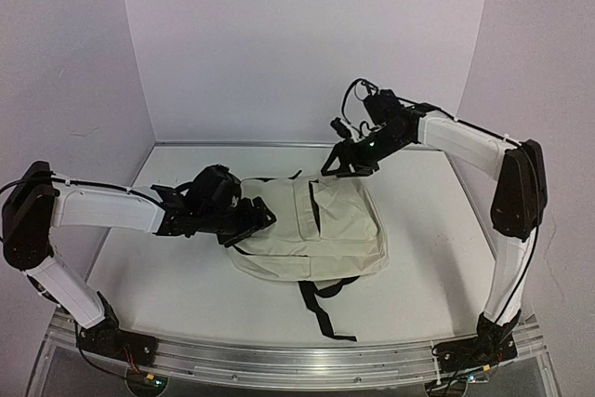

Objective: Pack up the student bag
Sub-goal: Adjust the student bag at the center of the board.

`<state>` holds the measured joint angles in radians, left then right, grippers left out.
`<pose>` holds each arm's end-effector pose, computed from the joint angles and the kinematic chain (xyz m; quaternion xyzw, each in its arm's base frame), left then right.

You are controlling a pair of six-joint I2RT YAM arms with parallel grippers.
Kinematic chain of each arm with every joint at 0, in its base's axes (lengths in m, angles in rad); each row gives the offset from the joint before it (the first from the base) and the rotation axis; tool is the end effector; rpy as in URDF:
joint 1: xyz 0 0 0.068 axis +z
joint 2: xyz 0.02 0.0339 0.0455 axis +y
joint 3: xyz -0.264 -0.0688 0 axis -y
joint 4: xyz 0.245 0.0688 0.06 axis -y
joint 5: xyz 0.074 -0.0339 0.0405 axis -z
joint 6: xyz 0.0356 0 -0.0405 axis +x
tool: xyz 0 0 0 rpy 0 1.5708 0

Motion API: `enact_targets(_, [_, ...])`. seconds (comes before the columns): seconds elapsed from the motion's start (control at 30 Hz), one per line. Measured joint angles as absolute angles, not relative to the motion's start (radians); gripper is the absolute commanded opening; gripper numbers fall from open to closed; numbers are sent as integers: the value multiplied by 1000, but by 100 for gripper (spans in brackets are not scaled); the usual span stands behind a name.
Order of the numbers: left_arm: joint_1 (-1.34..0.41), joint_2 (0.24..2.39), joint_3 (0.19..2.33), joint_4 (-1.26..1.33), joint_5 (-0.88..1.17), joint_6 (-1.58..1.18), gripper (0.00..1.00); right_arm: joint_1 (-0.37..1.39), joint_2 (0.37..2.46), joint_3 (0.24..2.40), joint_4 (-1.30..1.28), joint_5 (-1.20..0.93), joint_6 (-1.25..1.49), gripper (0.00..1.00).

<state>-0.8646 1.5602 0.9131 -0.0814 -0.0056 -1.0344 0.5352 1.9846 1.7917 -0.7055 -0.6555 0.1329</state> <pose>0.2147 -0.2514 0.2047 -0.0785 0.9092 -0.3309 0.2400 0.3689 0.2440 0.2872 -0.2826 0.8545 0.3895 0.1954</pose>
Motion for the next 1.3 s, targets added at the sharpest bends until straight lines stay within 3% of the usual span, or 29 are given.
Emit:
enact_targets(0.27, [-865, 1498, 816, -108, -12, -1117, 84, 489, 1981, 1827, -748, -495, -6, 61])
enact_targets(0.53, [-892, 1496, 793, -105, -14, -1177, 87, 477, 2112, 1840, -757, -411, -103, 57])
enact_targets(0.77, [-880, 1496, 749, -109, -27, -1205, 79, 460, 2108, 1735, -686, -476, -112, 53])
enact_targets(0.93, [-757, 1515, 758, -61, 13, -1166, 71, 455, 2026, 1598, -652, -542, -99, 52])
enact_targets(1.13, [-585, 1689, 909, 12, 130, -1042, 56, 513, 1908, 1404, -644, -613, -73, 55])
enact_targets(1.3, [-487, 1889, 1174, -2, 223, -919, 68, 648, 1881, 1373, -694, -670, -55, 63])
